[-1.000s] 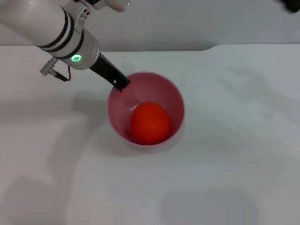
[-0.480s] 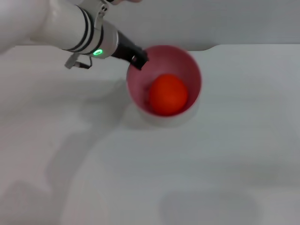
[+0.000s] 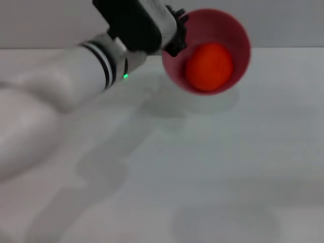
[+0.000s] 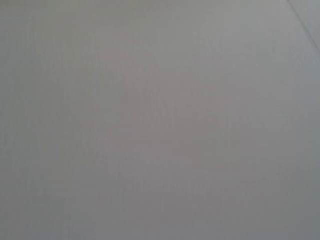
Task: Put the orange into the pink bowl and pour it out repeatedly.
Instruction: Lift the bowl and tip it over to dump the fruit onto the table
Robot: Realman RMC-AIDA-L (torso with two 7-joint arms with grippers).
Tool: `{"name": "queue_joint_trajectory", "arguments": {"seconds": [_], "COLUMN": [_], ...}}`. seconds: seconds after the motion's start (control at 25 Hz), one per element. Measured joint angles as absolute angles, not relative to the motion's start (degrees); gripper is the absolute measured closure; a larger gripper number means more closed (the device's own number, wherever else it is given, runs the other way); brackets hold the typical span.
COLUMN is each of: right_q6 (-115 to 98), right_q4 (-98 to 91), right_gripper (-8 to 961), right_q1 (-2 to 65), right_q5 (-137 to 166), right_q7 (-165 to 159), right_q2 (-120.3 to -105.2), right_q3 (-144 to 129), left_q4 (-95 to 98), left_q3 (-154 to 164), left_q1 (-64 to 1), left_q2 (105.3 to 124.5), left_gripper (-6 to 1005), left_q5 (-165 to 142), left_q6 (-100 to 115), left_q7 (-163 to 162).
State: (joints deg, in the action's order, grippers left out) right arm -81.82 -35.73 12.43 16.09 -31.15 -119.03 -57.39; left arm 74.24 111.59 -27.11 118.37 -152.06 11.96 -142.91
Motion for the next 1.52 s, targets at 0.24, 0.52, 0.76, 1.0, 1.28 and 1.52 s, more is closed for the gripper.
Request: {"name": "queue_joint_trajectory", "arguments": {"seconds": [0.24, 0.52, 0.76, 1.0, 1.28, 1.52], "right_q6": [-82.4, -82.6, -82.7, -82.6, -82.3, -82.1], "right_q4": [-35.4, -35.1, -35.0, -34.9, -34.3, -33.3], "right_gripper": [507, 512, 516, 521, 526, 530], "right_q1": [12.0, 12.2, 12.9, 13.2, 13.7, 14.4], "right_q5": [16.0, 16.0, 16.0, 15.9, 15.8, 15.8], "right_q7": [-31.6, -32.5, -32.5, -32.5, -32.5, -32.5], "right_q2": [-119.15, -119.21, -119.18, -119.10, -118.99, -118.88], "right_q3": [-58.1, -59.8, -61.3, -61.7, -61.7, -61.6], "left_q4": [70.8, 64.1, 60.3, 59.1, 58.4, 58.6], "left_q3": [120.6, 125.2, 127.3, 128.2, 128.1, 127.5], "left_q1": [-19.7, -16.7, -16.9, -17.3, -18.2, -20.0], "left_q2": [118.53, 118.65, 118.70, 118.73, 118.70, 118.34], "left_gripper": [956, 956, 957, 957, 956, 955], "left_q5": [-152.2, -151.2, -148.6, -148.1, -147.9, -145.7], "left_q6": [-14.7, -35.2, -44.9, -48.4, -48.8, -44.8], "left_q7": [-133.9, -132.6, -132.4, -132.3, -132.3, -134.7]}}
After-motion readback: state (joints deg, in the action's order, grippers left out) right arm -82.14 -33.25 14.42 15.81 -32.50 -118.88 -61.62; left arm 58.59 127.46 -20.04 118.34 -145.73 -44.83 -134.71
